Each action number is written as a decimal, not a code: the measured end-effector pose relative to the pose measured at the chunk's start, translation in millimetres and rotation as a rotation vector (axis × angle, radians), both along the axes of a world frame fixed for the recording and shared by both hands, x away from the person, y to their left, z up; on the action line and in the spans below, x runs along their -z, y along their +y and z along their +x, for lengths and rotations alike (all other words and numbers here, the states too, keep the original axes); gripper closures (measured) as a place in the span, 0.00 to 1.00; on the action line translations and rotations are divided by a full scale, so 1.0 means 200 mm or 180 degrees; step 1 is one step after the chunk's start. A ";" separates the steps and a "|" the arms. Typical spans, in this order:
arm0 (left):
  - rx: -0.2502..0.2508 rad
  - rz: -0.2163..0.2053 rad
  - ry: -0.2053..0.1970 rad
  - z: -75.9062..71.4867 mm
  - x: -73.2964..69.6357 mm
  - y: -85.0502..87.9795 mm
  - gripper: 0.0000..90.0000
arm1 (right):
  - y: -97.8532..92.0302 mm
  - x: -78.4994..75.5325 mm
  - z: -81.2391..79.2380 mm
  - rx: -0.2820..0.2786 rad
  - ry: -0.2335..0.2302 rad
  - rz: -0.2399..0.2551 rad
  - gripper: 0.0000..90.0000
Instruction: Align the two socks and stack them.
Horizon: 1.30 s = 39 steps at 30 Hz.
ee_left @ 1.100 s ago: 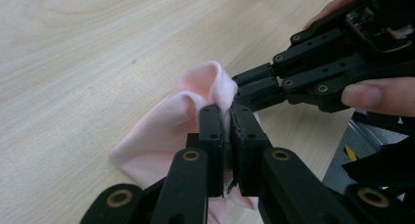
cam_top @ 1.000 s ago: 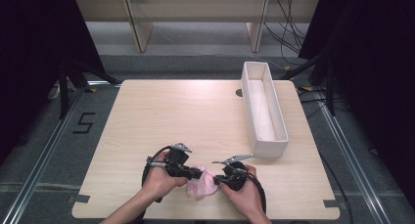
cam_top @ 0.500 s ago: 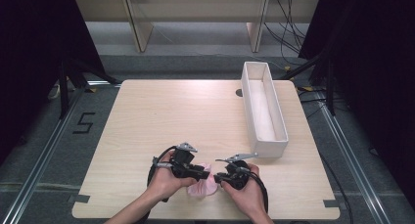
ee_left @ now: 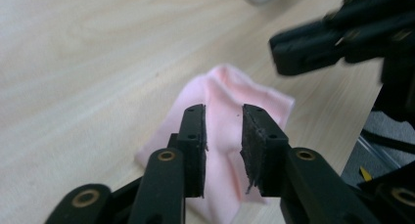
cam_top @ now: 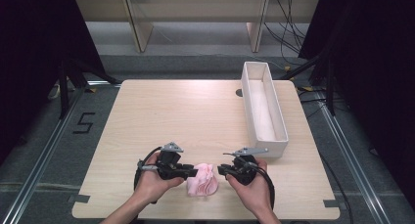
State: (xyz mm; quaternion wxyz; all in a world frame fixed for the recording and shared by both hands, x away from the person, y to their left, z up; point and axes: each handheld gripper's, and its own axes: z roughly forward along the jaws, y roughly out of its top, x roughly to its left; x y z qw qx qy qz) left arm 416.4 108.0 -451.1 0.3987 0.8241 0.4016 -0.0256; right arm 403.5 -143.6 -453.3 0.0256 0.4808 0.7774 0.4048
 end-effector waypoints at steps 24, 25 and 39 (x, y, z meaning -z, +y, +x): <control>0.0312 -0.0139 0.0006 -0.06 0.09 -0.13 0.82 | 0.14 0.11 0.02 -0.0272 0.0145 -0.0494 0.89; 0.0233 -0.0122 -0.0062 -0.05 0.08 -0.11 0.81 | 0.14 0.12 0.02 -0.0266 0.0161 -0.0478 0.89; 0.0028 0.0366 -0.0225 0.08 0.20 -0.06 0.85 | 0.13 0.14 0.00 -0.0355 0.0115 -0.0527 0.88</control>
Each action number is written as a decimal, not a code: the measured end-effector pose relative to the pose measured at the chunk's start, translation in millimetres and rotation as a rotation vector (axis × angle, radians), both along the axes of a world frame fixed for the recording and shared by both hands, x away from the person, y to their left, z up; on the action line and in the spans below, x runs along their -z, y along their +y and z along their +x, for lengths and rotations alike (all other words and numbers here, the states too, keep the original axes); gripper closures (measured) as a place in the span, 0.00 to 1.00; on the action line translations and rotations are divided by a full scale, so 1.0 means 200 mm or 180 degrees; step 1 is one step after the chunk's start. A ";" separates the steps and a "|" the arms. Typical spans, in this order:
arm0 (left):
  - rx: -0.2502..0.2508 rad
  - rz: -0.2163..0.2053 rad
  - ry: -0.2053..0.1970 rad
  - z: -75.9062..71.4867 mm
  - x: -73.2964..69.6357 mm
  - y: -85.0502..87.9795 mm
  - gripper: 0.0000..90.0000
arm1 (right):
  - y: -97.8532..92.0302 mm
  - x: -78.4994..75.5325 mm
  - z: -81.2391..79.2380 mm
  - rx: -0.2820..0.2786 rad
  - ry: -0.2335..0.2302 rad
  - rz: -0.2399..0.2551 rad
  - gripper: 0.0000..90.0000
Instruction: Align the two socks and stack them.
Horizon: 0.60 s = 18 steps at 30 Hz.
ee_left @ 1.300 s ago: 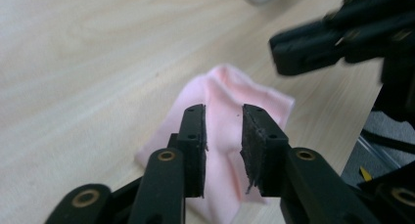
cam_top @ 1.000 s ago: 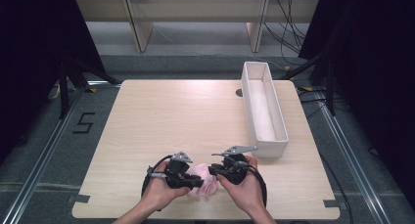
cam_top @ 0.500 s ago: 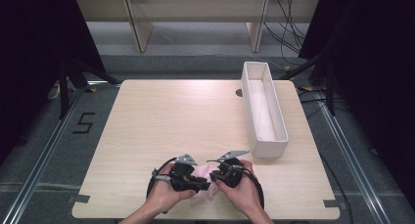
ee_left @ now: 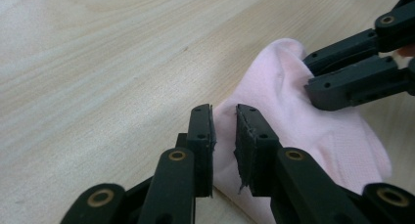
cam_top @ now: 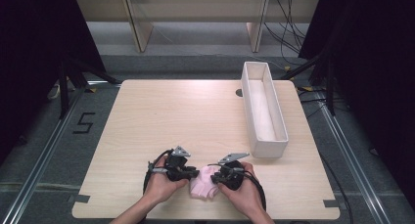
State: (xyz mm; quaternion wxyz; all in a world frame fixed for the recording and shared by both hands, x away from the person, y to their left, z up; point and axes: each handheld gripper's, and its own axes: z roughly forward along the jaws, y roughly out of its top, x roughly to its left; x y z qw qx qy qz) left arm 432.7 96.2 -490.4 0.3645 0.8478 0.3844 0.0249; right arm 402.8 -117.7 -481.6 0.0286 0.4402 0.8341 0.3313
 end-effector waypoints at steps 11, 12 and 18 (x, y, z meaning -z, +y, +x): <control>0.0092 -0.0213 -0.0185 -0.11 -0.11 0.01 0.84 | -0.05 -0.04 -0.01 0.0110 -0.0039 0.0129 0.83; 0.0132 -0.0318 -0.0132 -0.14 -0.12 0.01 0.84 | -0.05 -0.05 0.00 0.0037 -0.0134 0.0223 0.84; 0.0314 -0.0345 0.0065 -0.19 -0.06 -0.03 0.86 | 0.00 -0.09 0.04 -0.0025 -0.0240 0.0202 0.94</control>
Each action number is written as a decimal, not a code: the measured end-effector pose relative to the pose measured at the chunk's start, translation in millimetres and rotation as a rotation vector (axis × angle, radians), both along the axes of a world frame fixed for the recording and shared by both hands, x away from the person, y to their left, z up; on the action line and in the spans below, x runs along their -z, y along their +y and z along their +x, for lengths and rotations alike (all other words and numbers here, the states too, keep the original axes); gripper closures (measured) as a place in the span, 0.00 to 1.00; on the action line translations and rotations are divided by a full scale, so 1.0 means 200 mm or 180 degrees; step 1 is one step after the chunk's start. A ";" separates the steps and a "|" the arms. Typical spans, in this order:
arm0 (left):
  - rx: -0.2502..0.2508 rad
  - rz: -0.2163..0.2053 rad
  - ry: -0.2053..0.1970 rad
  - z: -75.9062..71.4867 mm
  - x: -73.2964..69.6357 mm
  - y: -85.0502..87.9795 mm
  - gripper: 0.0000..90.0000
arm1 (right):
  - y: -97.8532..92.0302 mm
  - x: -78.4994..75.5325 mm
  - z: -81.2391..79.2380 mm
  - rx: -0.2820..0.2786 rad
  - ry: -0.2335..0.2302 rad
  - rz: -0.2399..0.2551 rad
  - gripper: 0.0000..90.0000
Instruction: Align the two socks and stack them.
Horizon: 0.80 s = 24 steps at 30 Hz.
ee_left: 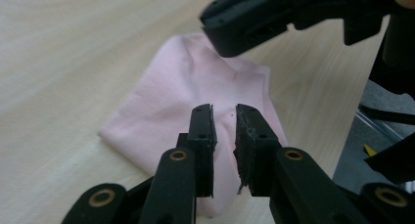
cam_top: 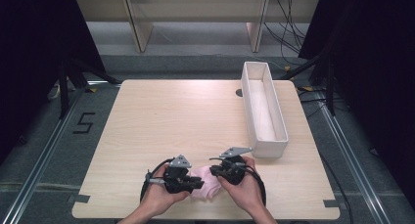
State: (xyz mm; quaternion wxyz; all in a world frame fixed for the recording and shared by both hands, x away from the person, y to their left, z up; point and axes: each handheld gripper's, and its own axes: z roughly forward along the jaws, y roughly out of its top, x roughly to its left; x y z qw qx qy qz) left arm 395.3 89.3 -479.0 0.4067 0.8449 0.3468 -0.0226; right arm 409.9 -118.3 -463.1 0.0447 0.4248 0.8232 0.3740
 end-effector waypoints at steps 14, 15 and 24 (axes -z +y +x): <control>0.0108 0.0123 0.0068 -0.02 0.07 -0.03 0.85 | 0.01 0.13 0.07 -0.0006 0.0078 -0.0179 0.94; 0.0111 0.0116 0.0073 -0.02 0.06 -0.03 0.85 | 0.01 0.13 0.07 -0.0011 0.0066 -0.0183 0.94; -0.0090 -0.0008 -0.0117 -0.03 -0.02 0.06 0.63 | -0.04 0.06 0.03 0.0071 -0.0076 -0.0126 0.81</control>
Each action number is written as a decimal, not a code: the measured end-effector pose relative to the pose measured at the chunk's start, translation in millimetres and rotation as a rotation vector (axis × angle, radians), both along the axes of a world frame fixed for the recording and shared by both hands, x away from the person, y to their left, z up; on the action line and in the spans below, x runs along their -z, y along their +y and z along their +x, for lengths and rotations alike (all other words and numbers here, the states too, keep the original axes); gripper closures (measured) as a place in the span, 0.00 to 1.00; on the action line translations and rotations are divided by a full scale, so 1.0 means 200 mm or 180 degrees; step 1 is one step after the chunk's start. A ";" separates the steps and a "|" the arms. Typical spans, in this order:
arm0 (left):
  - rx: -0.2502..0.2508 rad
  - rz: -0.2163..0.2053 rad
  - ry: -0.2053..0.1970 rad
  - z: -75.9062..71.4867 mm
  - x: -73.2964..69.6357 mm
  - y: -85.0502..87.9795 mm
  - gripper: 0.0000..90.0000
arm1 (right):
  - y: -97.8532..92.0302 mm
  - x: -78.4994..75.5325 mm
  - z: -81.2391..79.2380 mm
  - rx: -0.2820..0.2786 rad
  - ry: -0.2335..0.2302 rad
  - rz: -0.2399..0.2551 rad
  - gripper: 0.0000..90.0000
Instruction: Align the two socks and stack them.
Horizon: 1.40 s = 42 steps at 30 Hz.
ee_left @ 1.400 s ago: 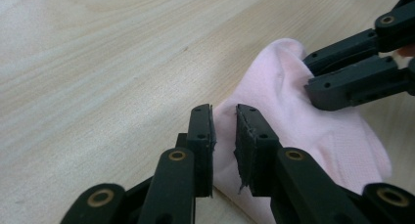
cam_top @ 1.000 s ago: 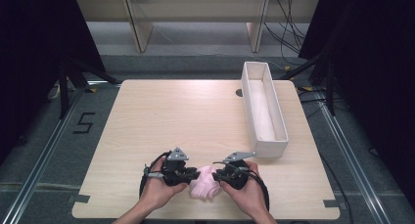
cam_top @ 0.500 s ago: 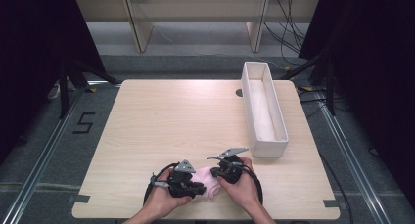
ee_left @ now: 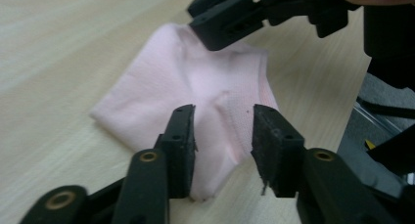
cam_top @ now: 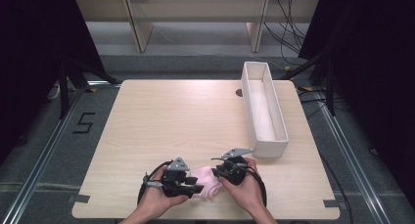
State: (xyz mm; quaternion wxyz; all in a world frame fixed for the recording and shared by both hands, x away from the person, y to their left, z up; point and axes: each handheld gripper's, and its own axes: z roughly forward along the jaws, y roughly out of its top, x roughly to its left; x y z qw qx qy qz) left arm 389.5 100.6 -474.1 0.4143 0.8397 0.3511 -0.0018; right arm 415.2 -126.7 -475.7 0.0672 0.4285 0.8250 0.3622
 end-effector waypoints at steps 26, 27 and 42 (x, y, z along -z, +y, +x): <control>-0.0565 -0.0142 0.0307 0.01 0.06 0.10 0.50 | -0.07 -0.05 -0.06 0.0106 0.0141 0.0069 0.74; -0.0556 -0.0121 0.0295 0.01 0.06 0.09 0.48 | -0.07 -0.05 -0.06 0.0084 0.0174 0.0108 0.74; -0.0549 -0.0074 0.0234 0.04 0.07 0.06 0.43 | -0.14 -0.03 -0.06 0.0220 0.0198 0.0143 0.69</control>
